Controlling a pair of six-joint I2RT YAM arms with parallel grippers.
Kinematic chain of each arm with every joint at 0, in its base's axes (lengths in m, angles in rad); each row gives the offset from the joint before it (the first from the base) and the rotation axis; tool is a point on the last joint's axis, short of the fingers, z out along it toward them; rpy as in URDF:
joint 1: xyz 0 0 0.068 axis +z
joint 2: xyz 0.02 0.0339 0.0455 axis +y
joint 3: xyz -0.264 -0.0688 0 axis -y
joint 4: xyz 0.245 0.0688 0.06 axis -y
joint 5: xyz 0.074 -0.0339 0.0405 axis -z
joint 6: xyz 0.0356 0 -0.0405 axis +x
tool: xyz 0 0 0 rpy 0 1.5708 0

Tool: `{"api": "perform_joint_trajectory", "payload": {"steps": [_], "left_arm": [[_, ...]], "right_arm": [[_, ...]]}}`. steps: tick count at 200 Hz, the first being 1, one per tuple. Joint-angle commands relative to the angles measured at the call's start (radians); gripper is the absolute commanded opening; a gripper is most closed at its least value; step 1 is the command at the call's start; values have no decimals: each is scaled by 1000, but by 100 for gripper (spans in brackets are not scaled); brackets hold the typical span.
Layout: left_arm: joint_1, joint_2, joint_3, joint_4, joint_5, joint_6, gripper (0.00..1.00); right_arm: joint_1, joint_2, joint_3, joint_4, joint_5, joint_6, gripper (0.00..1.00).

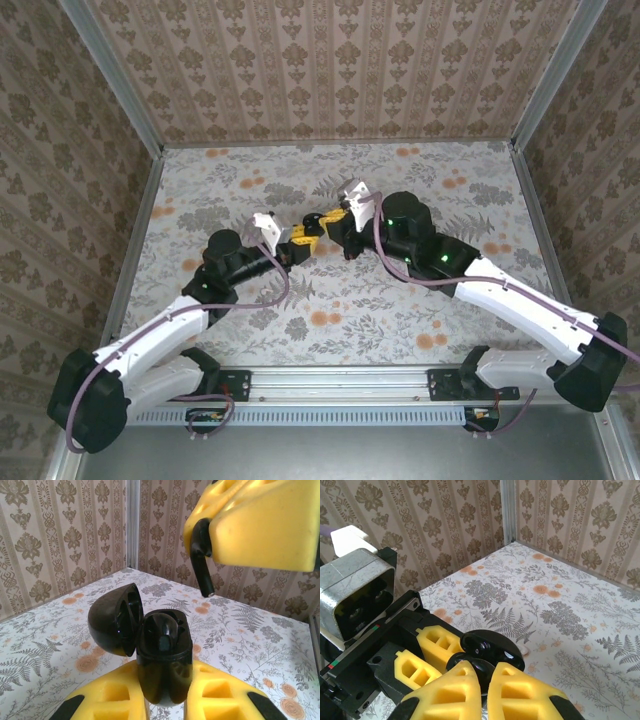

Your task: Insert the wireless bluetooth earbuds into the charging case

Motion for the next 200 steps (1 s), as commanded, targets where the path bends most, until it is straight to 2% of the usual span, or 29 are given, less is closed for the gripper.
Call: {"api": "perform_joint_trajectory", "payload": {"steps": [1, 86, 200], "left_arm": [[-7, 12, 34, 49, 1, -37, 0], [-12, 17, 28, 66, 3, -49, 0], [-12, 18, 21, 68, 8, -56, 0]], "right_arm": [[7, 19, 7, 30, -16, -24, 7], [7, 75, 42, -3, 19, -41, 7], [7, 44, 57, -3, 56, -48, 7]]}}
